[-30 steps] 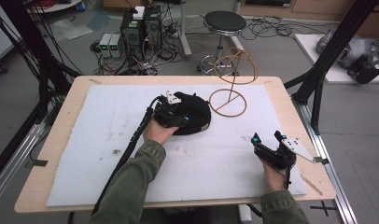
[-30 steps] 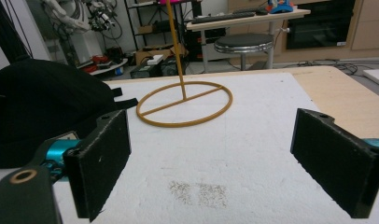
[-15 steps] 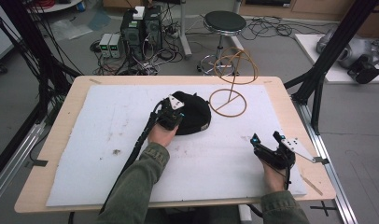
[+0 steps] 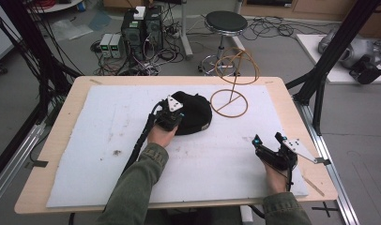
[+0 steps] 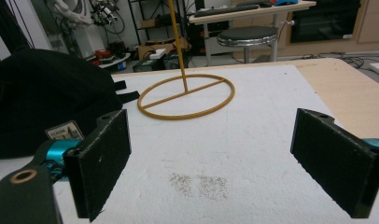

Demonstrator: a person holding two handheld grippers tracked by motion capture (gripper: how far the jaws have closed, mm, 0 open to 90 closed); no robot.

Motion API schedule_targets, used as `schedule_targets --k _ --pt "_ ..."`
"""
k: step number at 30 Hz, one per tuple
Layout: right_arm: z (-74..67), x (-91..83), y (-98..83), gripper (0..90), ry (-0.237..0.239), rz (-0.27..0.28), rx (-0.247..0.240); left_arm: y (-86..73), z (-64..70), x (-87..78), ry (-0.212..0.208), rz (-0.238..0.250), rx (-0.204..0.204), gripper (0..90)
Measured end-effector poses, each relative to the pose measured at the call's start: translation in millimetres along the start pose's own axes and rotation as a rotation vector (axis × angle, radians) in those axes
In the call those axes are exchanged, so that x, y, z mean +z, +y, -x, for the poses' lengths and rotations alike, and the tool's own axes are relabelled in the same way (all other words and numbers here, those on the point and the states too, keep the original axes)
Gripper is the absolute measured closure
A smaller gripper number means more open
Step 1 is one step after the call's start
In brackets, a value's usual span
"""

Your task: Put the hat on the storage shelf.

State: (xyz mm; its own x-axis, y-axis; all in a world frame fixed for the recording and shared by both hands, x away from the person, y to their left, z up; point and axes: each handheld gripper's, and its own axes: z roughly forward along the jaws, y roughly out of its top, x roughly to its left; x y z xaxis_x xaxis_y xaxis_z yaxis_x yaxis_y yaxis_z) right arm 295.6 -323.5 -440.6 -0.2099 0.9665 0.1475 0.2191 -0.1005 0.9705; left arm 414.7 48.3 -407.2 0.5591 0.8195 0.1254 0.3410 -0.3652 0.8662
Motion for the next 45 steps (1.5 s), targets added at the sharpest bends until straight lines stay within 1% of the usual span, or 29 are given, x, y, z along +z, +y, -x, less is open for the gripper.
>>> schedule_targets --k 2,4,6,11,13,17,19,25,26,30,34,37,39,41,43,45 --pt "-0.3 0.0 0.0 11.5 -0.002 0.0 -0.004 0.7 -1.9 -2.8 0.006 0.014 0.004 88.0" --pt "-0.5 0.0 0.0 11.5 -0.004 0.0 -0.007 2.5 -3.8 -7.4 0.014 0.04 0.002 88.1" --pt "-1.0 -0.1 0.1 11.5 -0.007 0.0 -0.01 5.7 -5.3 -13.3 0.019 0.078 -0.001 88.1" --pt "-1.9 -0.1 0.1 11.5 -0.003 -0.003 -0.01 13.4 -9.2 -26.1 0.014 0.182 -0.039 88.0" --pt "-2.0 -0.2 0.1 11.5 -0.003 -0.002 -0.01 14.8 -10.3 -28.9 0.01 0.199 -0.045 88.0" --pt "-1.7 -0.1 0.2 11.5 -0.004 0.0 -0.011 16.4 -12.8 -33.4 0.017 0.222 -0.051 88.0" --pt "-1.6 -0.3 0.3 11.5 -0.002 0.002 -0.011 18.0 -13.7 -36.4 0.021 0.244 -0.05 88.0" --pt "-1.7 -0.4 0.3 11.5 0.0 0.002 -0.009 24.2 -16.5 -49.6 0.039 0.332 -0.056 88.0" --pt "-1.7 -0.5 0.3 11.5 0.0 0.002 -0.009 25.8 -17.5 -53.1 0.046 0.356 -0.057 88.0" --pt "-1.6 -0.3 0.2 11.5 0.0 0.002 -0.012 33.2 -20.6 -63.3 0.046 0.42 -0.058 88.0" --pt "-2.0 0.2 0.1 11.5 0.002 0.0 -0.012 44.3 -22.8 -75.5 0.054 0.463 -0.04 88.0" --pt "-1.4 0.2 0.9 11.5 0.003 0.012 -0.02 50.9 -25.0 -82.2 0.051 0.493 -0.046 88.0" --pt "-1.3 -0.1 1.3 11.5 0.006 0.014 -0.017 54.9 -27.2 -85.8 0.058 0.499 -0.043 87.9" --pt "0.3 -0.8 2.4 11.5 0.002 0.02 -0.024 57.2 -29.3 -87.6 0.06 0.504 -0.046 87.9" --pt "0.8 -1.2 2.5 11.5 0.0 0.021 -0.016 60.2 -31.8 -88.5 0.065 0.51 -0.051 87.9" --pt "0.4 -1.1 2.5 11.5 0.002 0.022 -0.015 63.2 -34.7 -89.1 0.058 0.521 -0.06 87.9"
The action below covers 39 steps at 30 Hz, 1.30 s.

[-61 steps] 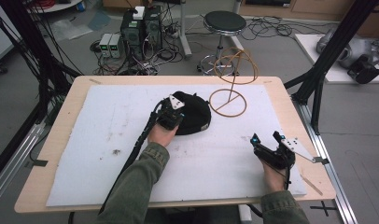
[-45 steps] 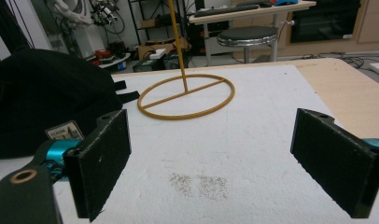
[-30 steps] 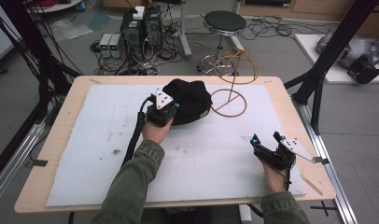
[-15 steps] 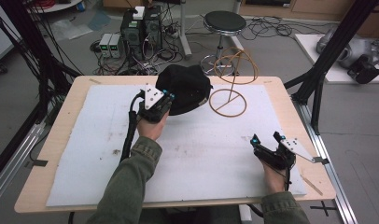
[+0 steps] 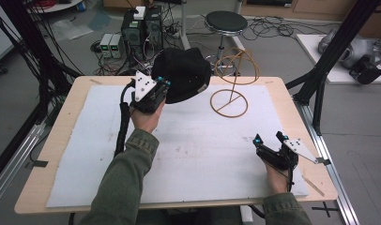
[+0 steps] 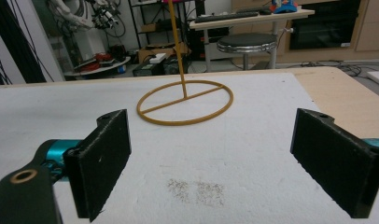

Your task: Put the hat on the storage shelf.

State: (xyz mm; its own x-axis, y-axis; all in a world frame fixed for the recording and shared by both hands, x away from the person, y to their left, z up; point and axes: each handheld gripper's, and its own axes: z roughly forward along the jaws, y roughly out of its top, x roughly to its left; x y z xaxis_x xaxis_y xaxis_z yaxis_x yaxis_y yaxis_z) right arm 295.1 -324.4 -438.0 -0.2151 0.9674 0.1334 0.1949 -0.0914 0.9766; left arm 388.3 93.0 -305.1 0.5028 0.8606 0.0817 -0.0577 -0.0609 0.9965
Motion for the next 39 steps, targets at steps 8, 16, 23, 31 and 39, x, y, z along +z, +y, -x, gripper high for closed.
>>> schedule_targets --k 8,16,23,31,39 --pt "-1.3 0.8 0.3 11.5 0.011 0.0 -0.018 15.5 -1.2 12.0 -0.018 0.029 0.0 87.9" --pt "-2.8 2.4 0.7 11.5 0.023 0.004 -0.029 25.8 3.0 32.2 -0.037 0.03 0.009 87.9" --pt "-4.2 3.3 1.0 11.5 0.028 0.002 -0.032 31.9 9.0 56.2 -0.08 0.052 0.0 87.9" --pt "-13.4 5.1 0.9 11.5 0.042 -0.004 -0.061 40.9 15.3 85.7 -0.131 0.054 0.0 87.9" --pt "-16.1 6.1 2.0 11.5 0.049 -0.004 -0.072 59.2 21.2 112.4 -0.183 0.059 -0.003 87.9"
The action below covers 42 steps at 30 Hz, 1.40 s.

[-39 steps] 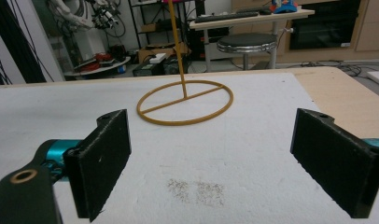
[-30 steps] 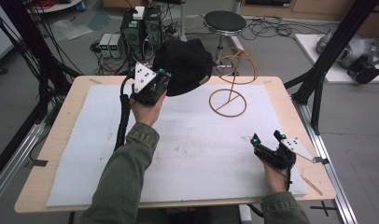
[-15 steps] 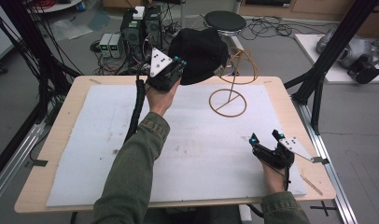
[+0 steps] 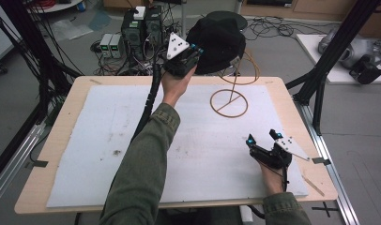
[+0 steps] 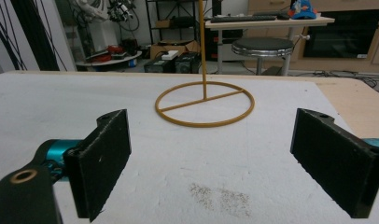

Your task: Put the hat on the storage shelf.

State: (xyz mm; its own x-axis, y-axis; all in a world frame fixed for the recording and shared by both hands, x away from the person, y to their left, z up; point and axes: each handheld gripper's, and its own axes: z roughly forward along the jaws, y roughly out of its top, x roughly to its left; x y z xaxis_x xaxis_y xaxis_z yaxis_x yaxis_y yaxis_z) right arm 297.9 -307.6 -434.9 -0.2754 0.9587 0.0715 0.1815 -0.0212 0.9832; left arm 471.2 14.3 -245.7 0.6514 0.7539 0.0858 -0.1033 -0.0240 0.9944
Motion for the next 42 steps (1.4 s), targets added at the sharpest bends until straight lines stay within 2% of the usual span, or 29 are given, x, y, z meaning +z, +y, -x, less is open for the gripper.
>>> schedule_targets --k 3,6,10,17,20,21,24,27,29,32,36,38,42 --pt "1.5 0.2 0.7 11.5 -0.003 0.01 0.009 4.4 1.3 9.1 -0.031 0.018 -0.019 87.9" --pt "1.9 1.5 0.9 11.5 0.0 0.013 0.005 10.5 3.8 18.8 -0.042 0.034 -0.032 87.9" --pt "0.9 1.6 1.9 11.5 -0.002 0.015 0.008 18.4 10.1 30.8 -0.061 0.036 -0.024 87.9" --pt "-0.8 1.1 4.1 11.5 0.006 0.034 0.007 24.1 18.3 60.3 -0.088 -0.035 -0.004 87.9" --pt "-0.6 1.9 4.3 11.5 0.01 0.038 -0.005 25.2 22.6 70.4 -0.086 -0.055 0.005 87.7" --pt "-1.9 2.0 4.5 11.5 0.015 0.033 0.01 25.2 23.8 73.4 -0.093 -0.062 0.002 87.8" --pt "-2.5 2.4 4.7 11.5 0.019 0.04 -0.001 26.8 23.9 81.6 -0.085 -0.106 0.004 87.8" --pt "-4.7 2.5 5.3 11.5 0.024 0.04 -0.002 25.1 22.8 82.9 -0.098 -0.12 -0.02 87.8" --pt "-5.9 1.9 5.7 11.5 0.023 0.044 -0.006 21.8 22.2 84.3 -0.098 -0.152 -0.03 87.7" --pt "-7.2 1.7 6.5 11.5 0.026 0.046 0.002 12.6 22.6 85.6 -0.106 -0.202 -0.02 87.6" --pt "-9.0 1.8 6.6 11.5 0.031 0.046 -0.008 1.7 22.3 87.5 -0.12 -0.233 -0.035 87.4" --pt "-9.0 1.9 6.6 11.5 0.031 0.046 -0.008 -2.6 23.1 90.6 -0.124 -0.256 -0.021 87.4" --pt "-8.8 1.7 6.7 11.5 0.036 0.044 -0.003 -5.4 24.6 93.4 -0.137 -0.269 -0.013 87.4"
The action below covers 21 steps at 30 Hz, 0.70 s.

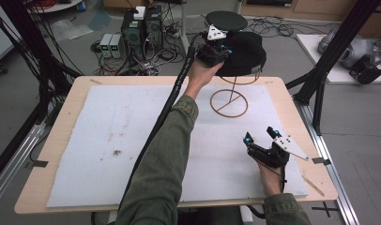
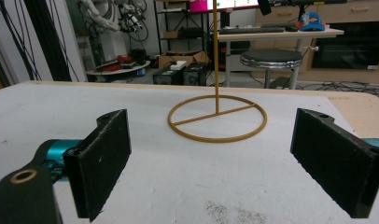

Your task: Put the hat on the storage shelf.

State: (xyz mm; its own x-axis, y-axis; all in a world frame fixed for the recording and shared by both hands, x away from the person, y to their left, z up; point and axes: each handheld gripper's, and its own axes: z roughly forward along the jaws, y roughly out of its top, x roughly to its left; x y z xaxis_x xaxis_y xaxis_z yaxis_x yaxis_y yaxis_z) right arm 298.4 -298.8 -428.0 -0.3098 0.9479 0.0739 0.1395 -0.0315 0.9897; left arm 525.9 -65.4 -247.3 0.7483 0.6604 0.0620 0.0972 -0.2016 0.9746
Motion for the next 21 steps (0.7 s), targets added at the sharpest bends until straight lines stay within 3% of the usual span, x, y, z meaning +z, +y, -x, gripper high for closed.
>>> schedule_targets --k 11,21 --pt "0.2 0.2 -0.1 11.5 -0.003 -0.002 0.0 -2.7 2.2 3.8 -0.024 -0.05 0.015 87.2" --pt "0.1 0.2 0.1 11.5 -0.004 0.001 -0.006 -2.6 4.4 6.8 -0.029 -0.06 0.017 86.9"
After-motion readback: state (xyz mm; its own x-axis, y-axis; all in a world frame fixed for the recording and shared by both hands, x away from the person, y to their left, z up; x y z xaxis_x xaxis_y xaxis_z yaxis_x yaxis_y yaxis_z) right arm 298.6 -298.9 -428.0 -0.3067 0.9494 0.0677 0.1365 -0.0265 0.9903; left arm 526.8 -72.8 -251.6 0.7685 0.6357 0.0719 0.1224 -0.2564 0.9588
